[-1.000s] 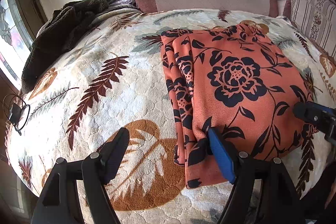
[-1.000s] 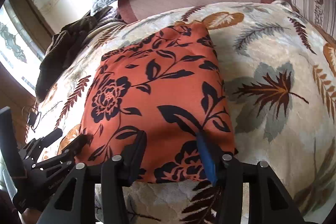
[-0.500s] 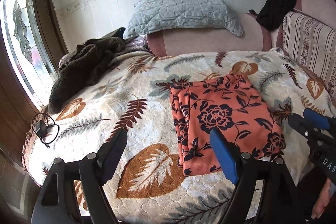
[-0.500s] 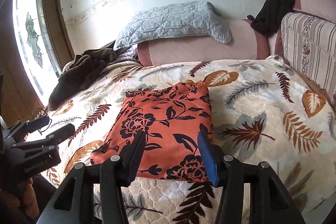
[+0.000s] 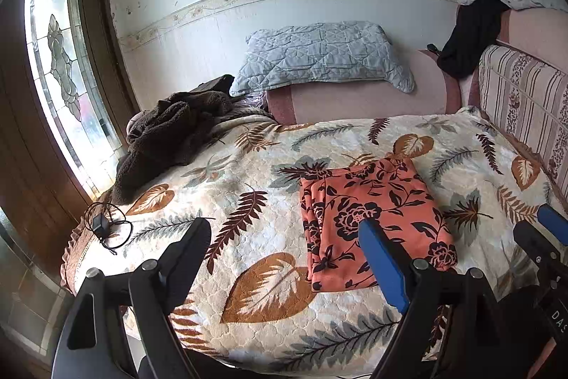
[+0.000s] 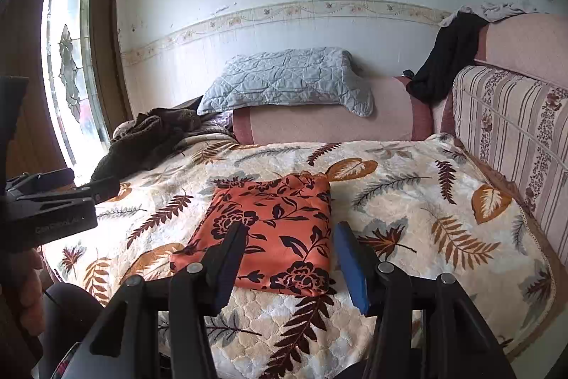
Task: Fold small clothes
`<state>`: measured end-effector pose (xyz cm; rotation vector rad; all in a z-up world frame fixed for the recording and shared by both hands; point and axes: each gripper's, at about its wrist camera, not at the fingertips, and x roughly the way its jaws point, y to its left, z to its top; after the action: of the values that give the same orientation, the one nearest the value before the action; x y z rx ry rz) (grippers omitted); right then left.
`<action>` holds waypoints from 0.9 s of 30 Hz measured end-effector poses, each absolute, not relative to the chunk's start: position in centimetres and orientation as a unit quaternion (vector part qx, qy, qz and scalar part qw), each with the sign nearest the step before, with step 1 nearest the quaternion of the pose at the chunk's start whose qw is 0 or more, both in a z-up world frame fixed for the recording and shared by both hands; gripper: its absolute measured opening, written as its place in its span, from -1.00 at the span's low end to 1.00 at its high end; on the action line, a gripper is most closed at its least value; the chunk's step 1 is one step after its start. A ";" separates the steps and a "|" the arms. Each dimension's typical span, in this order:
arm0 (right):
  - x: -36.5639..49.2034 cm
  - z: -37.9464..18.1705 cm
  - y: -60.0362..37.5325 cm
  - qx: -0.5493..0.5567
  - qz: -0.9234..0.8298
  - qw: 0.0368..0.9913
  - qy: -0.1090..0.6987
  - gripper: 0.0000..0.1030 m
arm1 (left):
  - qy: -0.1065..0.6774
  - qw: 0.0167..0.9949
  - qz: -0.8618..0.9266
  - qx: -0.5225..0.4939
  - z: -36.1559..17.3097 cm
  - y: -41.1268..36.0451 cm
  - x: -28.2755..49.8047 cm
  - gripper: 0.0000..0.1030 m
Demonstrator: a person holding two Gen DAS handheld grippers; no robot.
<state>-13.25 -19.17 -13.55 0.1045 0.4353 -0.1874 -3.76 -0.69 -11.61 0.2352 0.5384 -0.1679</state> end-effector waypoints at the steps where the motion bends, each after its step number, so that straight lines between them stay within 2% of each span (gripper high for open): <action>1: -13.5 -13.1 -19.1 0.050 -0.092 0.972 0.212 0.14 | 0.262 0.955 -0.080 0.116 -11.3 -0.6 -4.1 0.66; 13: -16.7 -8.9 -17.1 0.039 -0.090 0.981 0.168 0.16 | 0.212 0.970 -0.060 0.099 -7.4 0.8 -8.4 0.66; 27: -18.1 -7.8 -16.6 0.046 -0.088 0.983 0.157 0.17 | 0.194 0.976 -0.053 0.083 -5.2 1.9 -10.9 0.67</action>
<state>-18.09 -16.63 -7.80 0.0922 0.3164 -0.1780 -10.87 1.89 -5.22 0.1674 0.3914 -0.1070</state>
